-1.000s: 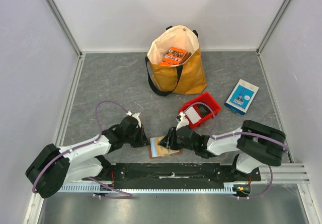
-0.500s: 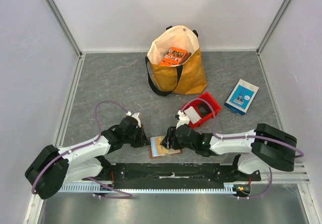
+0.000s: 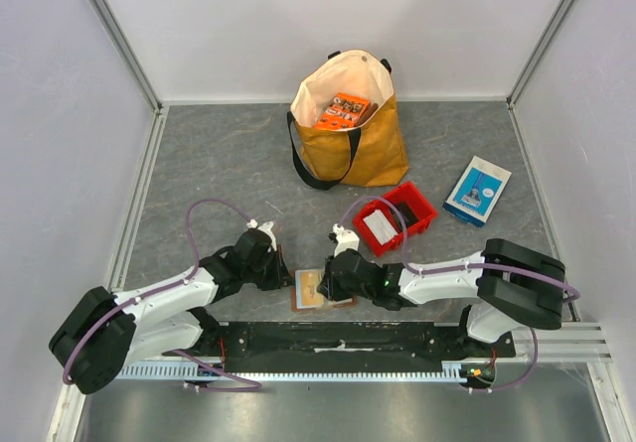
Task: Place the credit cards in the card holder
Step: Insert the credit card into the card holder, then pick up the credit card from the storage box.
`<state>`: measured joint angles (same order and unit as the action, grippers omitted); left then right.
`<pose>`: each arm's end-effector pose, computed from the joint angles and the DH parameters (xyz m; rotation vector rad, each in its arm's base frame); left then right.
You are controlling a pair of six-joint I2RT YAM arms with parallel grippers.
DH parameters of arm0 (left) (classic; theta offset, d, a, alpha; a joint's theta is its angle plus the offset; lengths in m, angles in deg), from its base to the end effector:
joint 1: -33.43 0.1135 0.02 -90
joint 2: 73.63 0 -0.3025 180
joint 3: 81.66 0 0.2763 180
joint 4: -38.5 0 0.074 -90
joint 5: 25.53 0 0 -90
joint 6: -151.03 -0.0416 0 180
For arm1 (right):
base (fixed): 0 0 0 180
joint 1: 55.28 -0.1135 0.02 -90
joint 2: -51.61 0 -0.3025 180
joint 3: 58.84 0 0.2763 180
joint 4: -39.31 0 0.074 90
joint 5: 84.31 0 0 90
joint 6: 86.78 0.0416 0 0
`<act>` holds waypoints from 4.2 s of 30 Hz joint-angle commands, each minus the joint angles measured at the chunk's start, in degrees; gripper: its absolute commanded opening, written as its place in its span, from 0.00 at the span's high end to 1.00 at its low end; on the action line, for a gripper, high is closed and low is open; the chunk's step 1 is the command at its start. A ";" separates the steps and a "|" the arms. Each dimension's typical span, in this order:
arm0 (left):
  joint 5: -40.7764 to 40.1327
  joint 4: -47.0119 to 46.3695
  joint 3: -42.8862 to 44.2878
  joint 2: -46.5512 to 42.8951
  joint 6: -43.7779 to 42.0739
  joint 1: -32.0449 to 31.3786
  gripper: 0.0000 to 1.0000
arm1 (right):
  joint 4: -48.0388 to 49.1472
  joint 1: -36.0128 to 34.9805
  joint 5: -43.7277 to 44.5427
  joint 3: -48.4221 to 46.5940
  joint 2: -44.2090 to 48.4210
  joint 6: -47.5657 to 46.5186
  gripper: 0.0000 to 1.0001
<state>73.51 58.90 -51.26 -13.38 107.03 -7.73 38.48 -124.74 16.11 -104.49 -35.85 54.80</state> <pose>0.1336 -0.1254 0.1501 -0.0359 2.6294 -0.8056 0.1113 0.2755 0.1537 -0.2850 2.4442 0.8284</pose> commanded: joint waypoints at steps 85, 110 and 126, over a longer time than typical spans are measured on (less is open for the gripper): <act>1.77 0.76 4.28 -1.01 -2.40 -0.14 0.98 | -22.07 47.92 -29.84 -13.48 6.78 -38.12 0.38; 2.21 0.23 4.02 -0.83 -2.40 -0.05 0.98 | -23.74 49.68 -21.93 -15.32 2.39 -38.47 0.85; 3.00 0.05 4.28 -0.83 -2.84 -0.05 0.98 | -27.17 46.95 -16.74 -17.70 0.44 -40.50 0.99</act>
<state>75.23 60.89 -48.83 -14.34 106.42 -7.58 13.36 -77.20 -2.03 -119.98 -36.09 14.93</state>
